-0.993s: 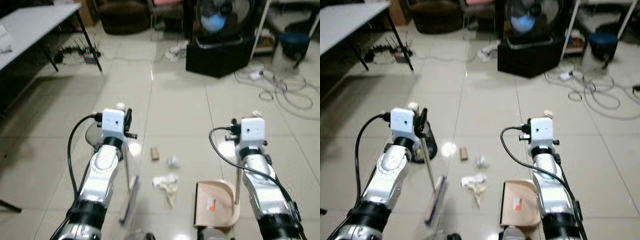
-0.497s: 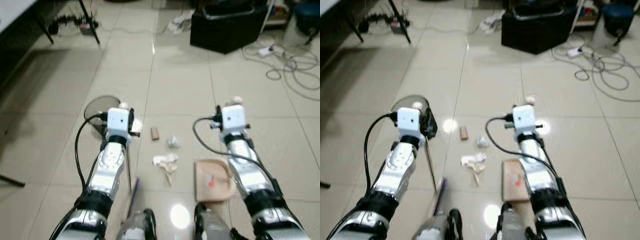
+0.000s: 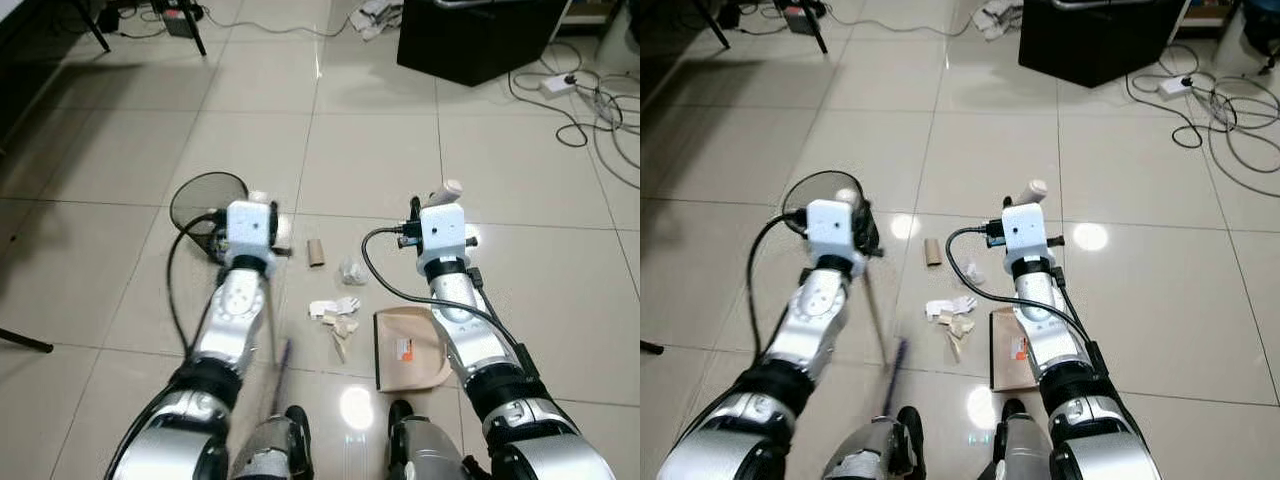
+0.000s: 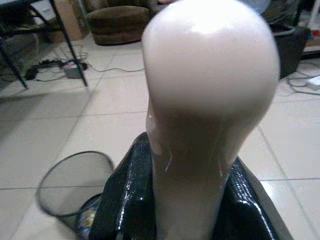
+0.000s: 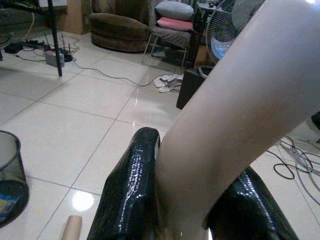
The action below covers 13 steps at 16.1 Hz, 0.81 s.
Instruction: Sweep floor
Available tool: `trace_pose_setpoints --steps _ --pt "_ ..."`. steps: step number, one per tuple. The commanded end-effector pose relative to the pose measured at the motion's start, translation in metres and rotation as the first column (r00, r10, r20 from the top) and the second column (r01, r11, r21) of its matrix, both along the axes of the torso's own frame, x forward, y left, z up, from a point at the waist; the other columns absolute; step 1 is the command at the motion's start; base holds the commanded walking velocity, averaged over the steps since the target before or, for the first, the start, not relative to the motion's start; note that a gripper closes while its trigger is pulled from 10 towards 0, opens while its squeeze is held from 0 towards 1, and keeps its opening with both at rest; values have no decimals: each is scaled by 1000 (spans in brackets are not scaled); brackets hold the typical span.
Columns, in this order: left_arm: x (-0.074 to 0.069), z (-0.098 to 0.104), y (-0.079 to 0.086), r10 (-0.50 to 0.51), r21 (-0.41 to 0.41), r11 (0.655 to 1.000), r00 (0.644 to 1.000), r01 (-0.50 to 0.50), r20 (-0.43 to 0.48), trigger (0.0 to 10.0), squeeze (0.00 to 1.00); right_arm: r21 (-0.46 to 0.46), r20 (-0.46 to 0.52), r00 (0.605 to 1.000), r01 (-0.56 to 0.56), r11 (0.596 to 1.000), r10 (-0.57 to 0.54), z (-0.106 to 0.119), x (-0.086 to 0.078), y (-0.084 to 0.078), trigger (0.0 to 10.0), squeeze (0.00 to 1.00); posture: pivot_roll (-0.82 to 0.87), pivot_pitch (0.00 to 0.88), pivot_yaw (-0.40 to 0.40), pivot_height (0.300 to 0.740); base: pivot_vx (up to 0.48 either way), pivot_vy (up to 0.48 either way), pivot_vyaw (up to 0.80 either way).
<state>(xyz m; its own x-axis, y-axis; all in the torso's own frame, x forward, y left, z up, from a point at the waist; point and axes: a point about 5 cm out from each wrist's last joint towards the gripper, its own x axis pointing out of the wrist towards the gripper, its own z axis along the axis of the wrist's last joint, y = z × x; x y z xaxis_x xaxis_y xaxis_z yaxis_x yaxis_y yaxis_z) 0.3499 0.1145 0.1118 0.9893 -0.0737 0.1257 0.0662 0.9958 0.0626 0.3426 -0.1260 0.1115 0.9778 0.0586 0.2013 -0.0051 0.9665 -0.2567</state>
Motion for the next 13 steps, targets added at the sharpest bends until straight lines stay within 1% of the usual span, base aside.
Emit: trace_pose_setpoints --steps 1,3,4,5,6,7,8,9,11,12,13 --pt "2 3 -2 8 -28 1000 1000 -8 18 10000 0 22 -54 998 -14 1000 15 -15 -6 7 10000 0 -19 300 114 740 0 0 0" --pt "7 14 -18 -10 -114 993 999 14 38 10000 0 40 -45 997 -63 997 64 -15 -9 18 10000 0 -27 295 110 740 0 0 0" --pt "9 17 -23 -21 -127 992 999 26 42 10000 0 41 -44 996 -80 996 82 -16 -10 22 10000 0 -32 290 108 740 0 0 0" --pt "10 22 -32 -51 -146 988 997 58 53 10000 0 39 -45 992 -113 993 115 -17 -13 29 10000 0 -36 286 108 740 0 0 0" --pt "11 24 -38 -74 -155 984 996 82 57 10000 0 38 -48 990 -130 991 131 -19 -14 34 10000 0 -39 283 108 740 0 0 0" --pt "10 26 -49 -121 -170 977 991 130 64 10000 0 39 -52 986 -154 987 156 -20 -16 40 10000 0 -42 275 108 740 0 0 0" --pt "8 29 -61 -196 -182 961 977 208 78 10000 0 41 -55 983 -175 984 177 -22 -18 46 10000 0 -44 268 106 740 0 0 0" --pt "5 31 -72 -278 -184 939 956 291 92 10000 0 41 -58 981 -185 982 187 -22 -19 49 10000 0 -44 260 106 740 0 0 0" --pt "2 34 -80 -357 -196 907 928 372 108 10000 0 43 -60 980 -188 981 190 -22 -18 50 10000 0 -45 250 108 740 0 0 0" --pt "0 37 -85 -412 -206 879 903 429 123 10000 0 44 -61 980 -189 981 191 -22 -18 50 10000 0 -45 239 106 740 0 0 0" --pt "-1 39 -87 -447 -212 859 884 466 135 10000 0 44 -62 980 -189 981 192 -22 -17 50 10000 0 -45 239 106 740 0 0 0"
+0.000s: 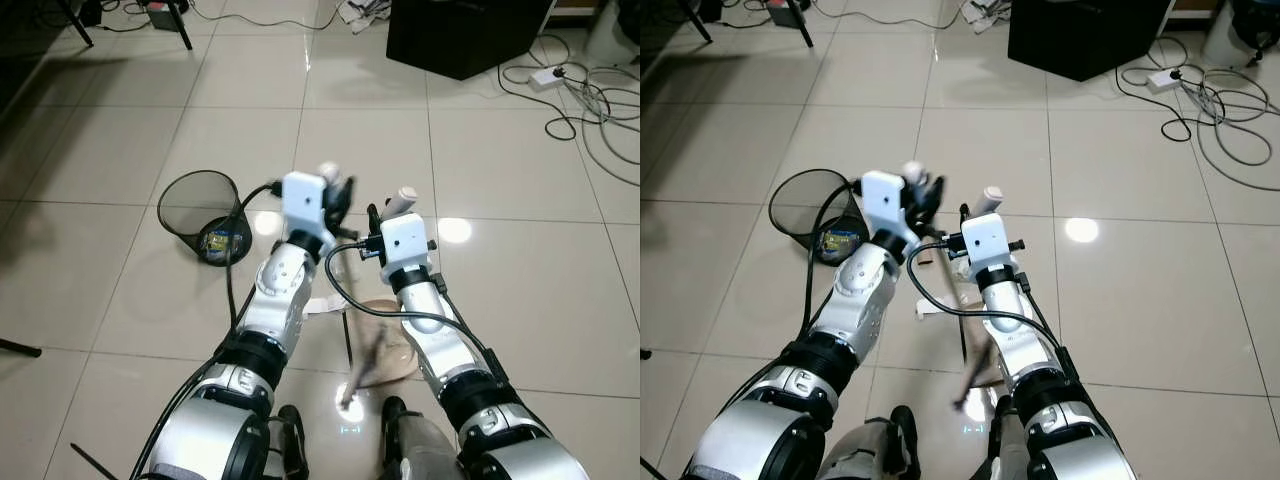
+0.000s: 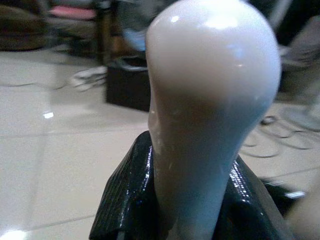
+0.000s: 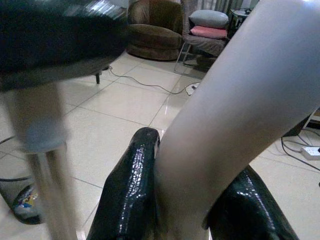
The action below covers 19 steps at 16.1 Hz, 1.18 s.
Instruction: Sweep floor
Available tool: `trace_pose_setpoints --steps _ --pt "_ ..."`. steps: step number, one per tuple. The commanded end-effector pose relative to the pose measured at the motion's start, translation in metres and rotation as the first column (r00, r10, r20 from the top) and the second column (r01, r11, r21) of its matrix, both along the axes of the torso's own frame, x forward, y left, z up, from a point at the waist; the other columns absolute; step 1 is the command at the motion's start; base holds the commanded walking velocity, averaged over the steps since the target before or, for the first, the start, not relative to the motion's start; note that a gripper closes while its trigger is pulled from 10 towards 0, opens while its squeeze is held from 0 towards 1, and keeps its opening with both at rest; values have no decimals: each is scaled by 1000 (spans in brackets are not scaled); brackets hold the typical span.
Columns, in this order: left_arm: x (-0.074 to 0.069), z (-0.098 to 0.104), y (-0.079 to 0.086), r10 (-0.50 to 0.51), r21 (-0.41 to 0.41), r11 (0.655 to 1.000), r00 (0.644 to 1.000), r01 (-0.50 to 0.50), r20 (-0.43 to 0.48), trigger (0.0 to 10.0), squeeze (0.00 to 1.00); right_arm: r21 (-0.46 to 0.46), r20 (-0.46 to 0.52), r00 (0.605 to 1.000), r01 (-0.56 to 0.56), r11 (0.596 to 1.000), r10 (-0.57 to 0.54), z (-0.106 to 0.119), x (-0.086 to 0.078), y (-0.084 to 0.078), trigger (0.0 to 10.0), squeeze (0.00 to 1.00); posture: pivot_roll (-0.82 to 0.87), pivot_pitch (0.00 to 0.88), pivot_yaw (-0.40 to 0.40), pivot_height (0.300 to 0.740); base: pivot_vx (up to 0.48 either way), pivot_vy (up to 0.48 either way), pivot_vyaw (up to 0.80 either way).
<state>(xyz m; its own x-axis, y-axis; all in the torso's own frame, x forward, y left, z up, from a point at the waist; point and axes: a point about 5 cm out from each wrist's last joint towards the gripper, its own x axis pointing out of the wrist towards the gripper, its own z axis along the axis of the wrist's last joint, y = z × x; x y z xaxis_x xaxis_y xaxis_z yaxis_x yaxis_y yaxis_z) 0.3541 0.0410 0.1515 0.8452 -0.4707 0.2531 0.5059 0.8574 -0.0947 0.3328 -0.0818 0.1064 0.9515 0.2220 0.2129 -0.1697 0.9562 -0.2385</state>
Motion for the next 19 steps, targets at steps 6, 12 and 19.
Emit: trace_pose_setpoints --steps 6,12,19 --pt "1 21 19 -113 50 993 988 108 110 10000 0 45 -95 994 58 997 -53 -19 -4 -16 10000 0 -42 140 104 740 0 0 0" --pt "12 47 85 -89 153 986 987 68 137 10000 0 129 -102 976 203 971 -191 -24 -13 -61 10000 0 -38 47 101 740 0 0 0" --pt "0 31 156 207 272 938 977 -215 58 10000 0 269 5 974 215 939 -225 23 -25 -90 10000 0 -63 0 101 740 0 0 0"
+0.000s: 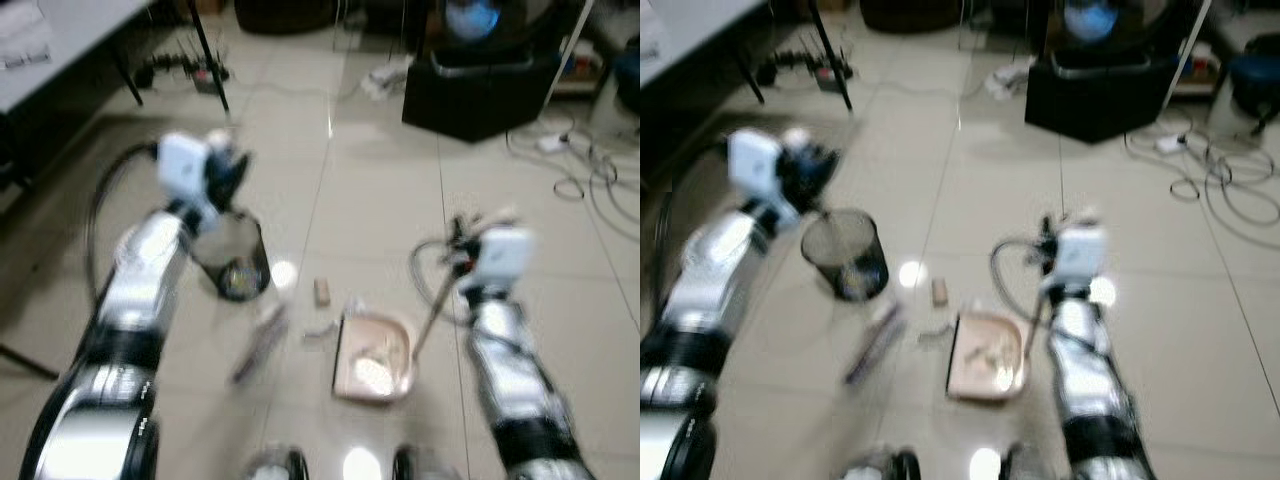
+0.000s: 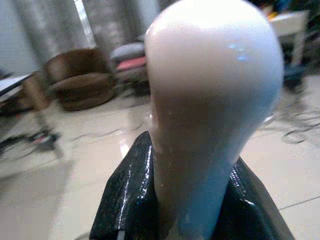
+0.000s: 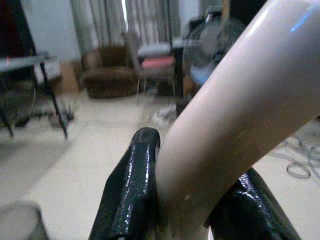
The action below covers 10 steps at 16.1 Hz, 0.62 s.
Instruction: Sweep floor
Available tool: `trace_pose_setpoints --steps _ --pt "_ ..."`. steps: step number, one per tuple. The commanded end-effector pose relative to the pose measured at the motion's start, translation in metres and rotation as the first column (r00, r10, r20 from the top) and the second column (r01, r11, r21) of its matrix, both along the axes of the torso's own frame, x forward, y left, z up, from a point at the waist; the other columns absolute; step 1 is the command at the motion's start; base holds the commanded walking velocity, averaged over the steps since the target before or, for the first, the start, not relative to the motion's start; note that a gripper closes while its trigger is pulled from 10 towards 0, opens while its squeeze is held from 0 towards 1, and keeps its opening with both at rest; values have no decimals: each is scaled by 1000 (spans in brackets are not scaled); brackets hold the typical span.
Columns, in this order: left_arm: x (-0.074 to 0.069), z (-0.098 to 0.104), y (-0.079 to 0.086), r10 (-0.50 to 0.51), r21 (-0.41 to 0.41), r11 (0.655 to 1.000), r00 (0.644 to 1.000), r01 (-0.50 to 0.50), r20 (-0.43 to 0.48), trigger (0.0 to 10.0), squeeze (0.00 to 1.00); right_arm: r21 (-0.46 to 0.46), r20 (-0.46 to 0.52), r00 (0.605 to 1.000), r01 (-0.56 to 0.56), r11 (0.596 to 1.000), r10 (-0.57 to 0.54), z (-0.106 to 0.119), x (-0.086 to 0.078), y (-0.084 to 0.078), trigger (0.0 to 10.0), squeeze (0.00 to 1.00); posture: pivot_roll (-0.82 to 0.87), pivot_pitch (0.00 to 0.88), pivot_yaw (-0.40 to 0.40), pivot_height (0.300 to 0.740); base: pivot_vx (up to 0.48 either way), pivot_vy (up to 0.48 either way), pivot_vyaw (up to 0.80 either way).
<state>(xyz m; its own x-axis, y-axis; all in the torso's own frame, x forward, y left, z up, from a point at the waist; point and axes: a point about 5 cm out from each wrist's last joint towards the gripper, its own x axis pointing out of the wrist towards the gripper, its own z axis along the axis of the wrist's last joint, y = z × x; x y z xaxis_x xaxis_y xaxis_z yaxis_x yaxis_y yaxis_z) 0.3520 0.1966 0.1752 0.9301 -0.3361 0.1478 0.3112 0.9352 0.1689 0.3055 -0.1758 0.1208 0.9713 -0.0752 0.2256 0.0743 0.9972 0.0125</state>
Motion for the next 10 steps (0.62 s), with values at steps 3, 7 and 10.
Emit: trace_pose_setpoints --steps 3,7,10 --pt "-16 -16 15 133 5 991 991 -133 -28 10000 0 64 108 994 -18 998 11 43 -3 -4 10000 0 -76 0 94 740 0 0 0" --pt "-45 -31 10 202 8 979 979 -202 -26 10000 0 146 163 986 -41 988 17 91 2 -7 10000 0 -81 0 96 740 0 0 0" --pt "-60 -38 -1 241 -4 970 970 -241 -33 10000 0 182 185 982 -61 981 27 123 7 -7 10000 0 -77 0 93 740 81 0 0"
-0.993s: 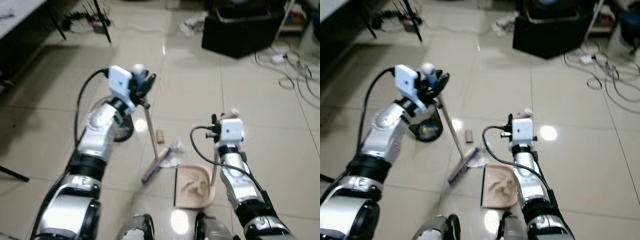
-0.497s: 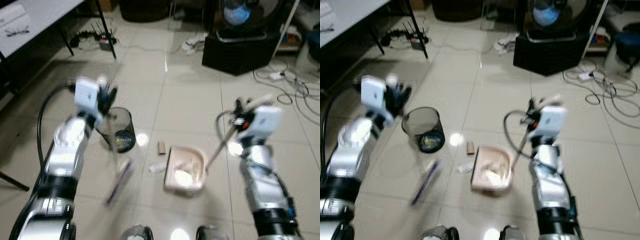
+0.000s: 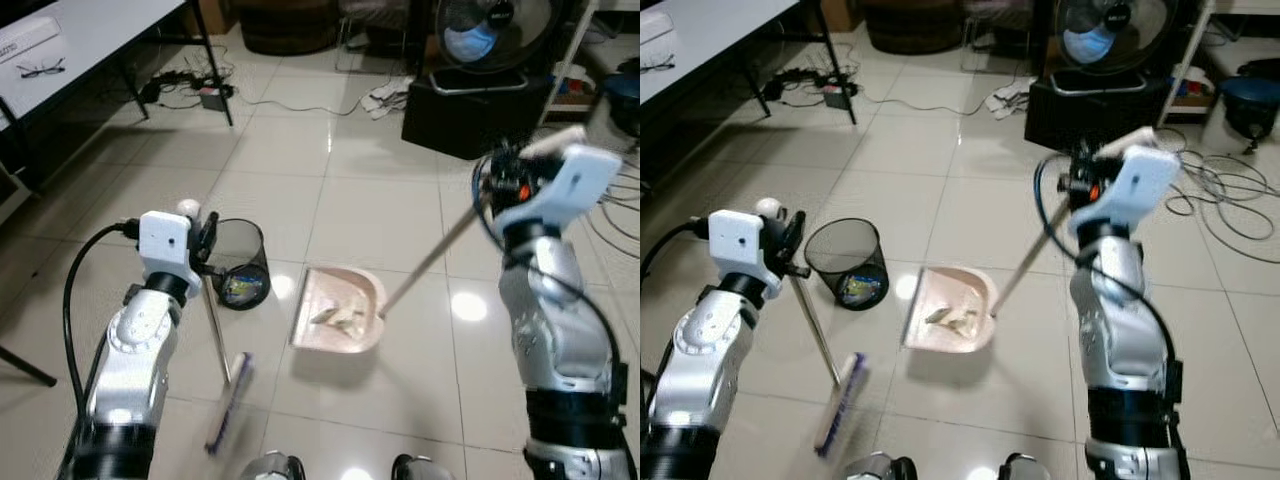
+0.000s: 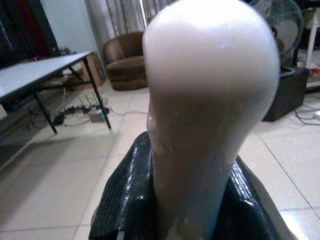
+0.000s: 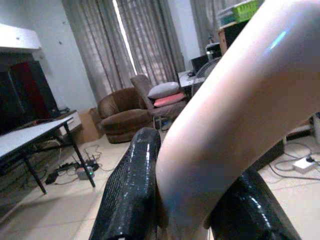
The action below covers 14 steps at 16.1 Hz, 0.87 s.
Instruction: Sweep floor
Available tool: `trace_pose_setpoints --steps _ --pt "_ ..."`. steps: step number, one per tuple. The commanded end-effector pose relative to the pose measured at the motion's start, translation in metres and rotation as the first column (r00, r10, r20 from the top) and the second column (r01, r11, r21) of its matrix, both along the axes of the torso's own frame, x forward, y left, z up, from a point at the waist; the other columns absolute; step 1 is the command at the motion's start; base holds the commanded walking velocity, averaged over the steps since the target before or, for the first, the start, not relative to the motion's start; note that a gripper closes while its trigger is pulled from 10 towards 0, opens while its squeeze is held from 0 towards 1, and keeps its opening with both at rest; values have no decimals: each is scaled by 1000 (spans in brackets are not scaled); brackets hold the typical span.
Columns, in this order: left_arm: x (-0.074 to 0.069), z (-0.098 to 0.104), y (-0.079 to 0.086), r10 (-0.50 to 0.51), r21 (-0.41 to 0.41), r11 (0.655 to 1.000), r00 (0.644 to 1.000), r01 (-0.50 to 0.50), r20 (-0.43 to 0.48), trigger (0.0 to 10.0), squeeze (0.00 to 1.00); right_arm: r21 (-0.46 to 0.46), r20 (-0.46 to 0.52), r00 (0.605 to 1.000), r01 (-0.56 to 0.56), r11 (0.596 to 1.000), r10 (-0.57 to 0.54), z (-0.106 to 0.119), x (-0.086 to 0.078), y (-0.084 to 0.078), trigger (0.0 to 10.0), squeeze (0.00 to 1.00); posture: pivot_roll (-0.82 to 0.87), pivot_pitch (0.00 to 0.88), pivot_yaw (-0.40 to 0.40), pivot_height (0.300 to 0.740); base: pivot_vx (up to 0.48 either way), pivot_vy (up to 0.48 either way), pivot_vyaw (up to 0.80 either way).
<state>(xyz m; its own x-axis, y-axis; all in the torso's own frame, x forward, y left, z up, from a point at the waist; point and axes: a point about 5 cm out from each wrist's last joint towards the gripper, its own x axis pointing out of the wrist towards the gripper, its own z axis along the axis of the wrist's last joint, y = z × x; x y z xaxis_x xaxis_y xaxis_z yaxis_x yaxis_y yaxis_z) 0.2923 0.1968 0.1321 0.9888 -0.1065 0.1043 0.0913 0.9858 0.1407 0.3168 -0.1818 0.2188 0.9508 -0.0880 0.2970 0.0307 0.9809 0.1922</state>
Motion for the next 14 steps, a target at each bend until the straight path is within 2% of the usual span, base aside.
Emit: trace_pose_setpoints --steps 1,3,7,9,14 --pt "-3 2 -4 13 7 1000 1000 -13 11 10000 0 4 107 994 -8 1000 7 34 -2 0 10000 0 -76 0 90 740 285 0 0" --pt "-7 0 -14 25 8 1000 1000 -25 -3 10000 0 -55 123 991 -46 997 52 58 1 8 10000 0 -68 0 74 740 332 0 0" --pt "-6 2 -14 37 13 999 999 -37 0 10000 0 -55 119 991 -61 997 67 64 4 11 10000 0 -62 0 68 740 356 0 405" --pt "-6 5 -14 48 19 999 999 -48 1 10000 0 -24 114 992 -48 999 51 68 4 8 10000 0 -62 0 71 740 384 0 528" --pt "-6 5 -14 52 27 998 999 -52 0 10000 0 8 111 993 -42 999 41 71 3 4 10000 0 -64 0 70 740 388 0 0"
